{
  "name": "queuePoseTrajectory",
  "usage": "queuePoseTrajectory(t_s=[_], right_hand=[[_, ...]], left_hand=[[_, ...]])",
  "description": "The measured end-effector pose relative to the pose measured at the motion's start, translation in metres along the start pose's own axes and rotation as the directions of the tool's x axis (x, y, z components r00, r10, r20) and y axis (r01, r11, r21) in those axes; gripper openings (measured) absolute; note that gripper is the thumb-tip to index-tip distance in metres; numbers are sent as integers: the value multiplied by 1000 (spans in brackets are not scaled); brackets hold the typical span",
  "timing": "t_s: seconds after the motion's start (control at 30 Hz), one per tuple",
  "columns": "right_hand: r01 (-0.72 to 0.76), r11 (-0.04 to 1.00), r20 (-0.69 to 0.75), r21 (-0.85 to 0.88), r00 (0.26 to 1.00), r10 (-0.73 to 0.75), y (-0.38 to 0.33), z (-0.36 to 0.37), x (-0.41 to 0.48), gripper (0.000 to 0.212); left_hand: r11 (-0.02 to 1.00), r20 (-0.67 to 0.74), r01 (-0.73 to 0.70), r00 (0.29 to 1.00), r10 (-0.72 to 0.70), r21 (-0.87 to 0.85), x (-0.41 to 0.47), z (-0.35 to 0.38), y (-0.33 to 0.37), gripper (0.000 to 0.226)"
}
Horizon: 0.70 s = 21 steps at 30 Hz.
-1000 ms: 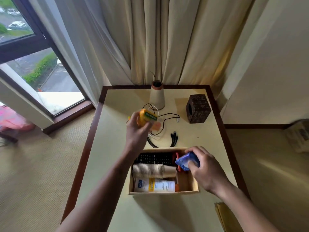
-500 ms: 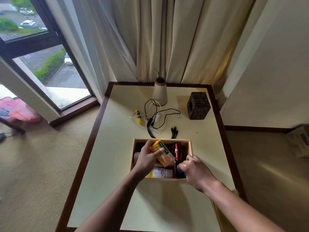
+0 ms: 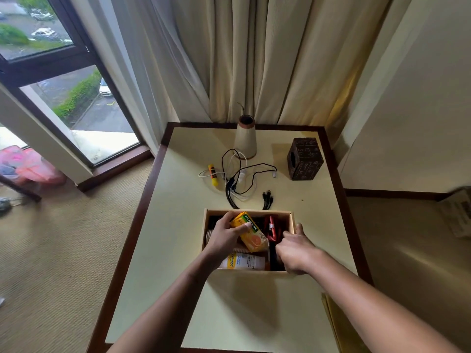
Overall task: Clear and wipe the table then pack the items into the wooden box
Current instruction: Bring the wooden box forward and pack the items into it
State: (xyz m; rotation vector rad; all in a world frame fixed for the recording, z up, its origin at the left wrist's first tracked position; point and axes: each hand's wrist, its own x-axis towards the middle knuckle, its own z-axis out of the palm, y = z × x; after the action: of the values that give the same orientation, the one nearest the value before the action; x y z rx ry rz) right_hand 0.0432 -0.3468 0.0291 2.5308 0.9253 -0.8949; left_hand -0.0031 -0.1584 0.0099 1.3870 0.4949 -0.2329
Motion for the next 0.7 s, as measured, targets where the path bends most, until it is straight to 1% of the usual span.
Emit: queuePoseTrajectory(t_s=[0.03, 0.1, 0.13, 0.17, 0.2, 0.23, 0.27, 0.3, 0.33, 0.37, 0.47, 0.53, 0.6, 0.7], right_hand=[[11, 1000, 23, -3, 1000, -11, 0, -2, 0, 23], [18, 999, 6, 40, 1000, -18, 2, -4, -2, 28], [11, 993, -39, 118, 999, -6, 5, -3, -4, 32], [10, 973, -118, 230, 993, 18, 9, 0, -6, 32], [27, 942, -242, 335, 968, 58, 13, 5, -8, 30], [57, 912, -395, 407, 911, 119, 18, 11, -8, 25], [78, 884, -520, 461, 831, 198, 21, 15, -8, 20], [85, 853, -590, 515, 757, 281, 23, 17, -5, 15], [77, 828, -616, 555, 707, 347, 24, 18, -1, 9], [47, 819, -603, 571, 701, 381, 23, 18, 5, 7], [-85, 844, -509, 530, 764, 397, 19, 15, 20, 38], [-109, 832, -485, 543, 768, 418, 22, 11, 24, 45], [-117, 803, -459, 584, 768, 446, 27, 9, 25, 41], [-142, 758, -412, 636, 769, 489, 37, 4, 24, 21]], left_hand=[[1000, 7, 0, 1000, 0, -7, 1, 0, 1, 31], [1000, 11, -14, 1000, 14, -8, 0, 0, 3, 34], [1000, 10, -29, 1000, 29, 6, 0, -1, 3, 35], [998, 11, -53, 999, 53, 32, -1, -1, 3, 36], [995, 12, -80, 997, 80, 63, -3, 0, 3, 36], [990, 13, -110, 994, 109, 93, -5, 0, 3, 37], [984, 11, -138, 990, 138, 116, -6, 1, 3, 37], [977, 7, -165, 986, 165, 139, -8, 3, 2, 37], [967, 3, -191, 981, 194, 171, -9, 5, 1, 37], [952, 0, -221, 974, 226, 213, -11, 7, 0, 38], [904, 23, -271, 960, 279, 331, -12, 15, -2, 43], [883, 55, -261, 964, 260, 390, -14, 19, -3, 43], [843, 80, -254, 966, 246, 474, -14, 23, -1, 40], [754, 94, -258, 963, 254, 604, -9, 32, 2, 37]])
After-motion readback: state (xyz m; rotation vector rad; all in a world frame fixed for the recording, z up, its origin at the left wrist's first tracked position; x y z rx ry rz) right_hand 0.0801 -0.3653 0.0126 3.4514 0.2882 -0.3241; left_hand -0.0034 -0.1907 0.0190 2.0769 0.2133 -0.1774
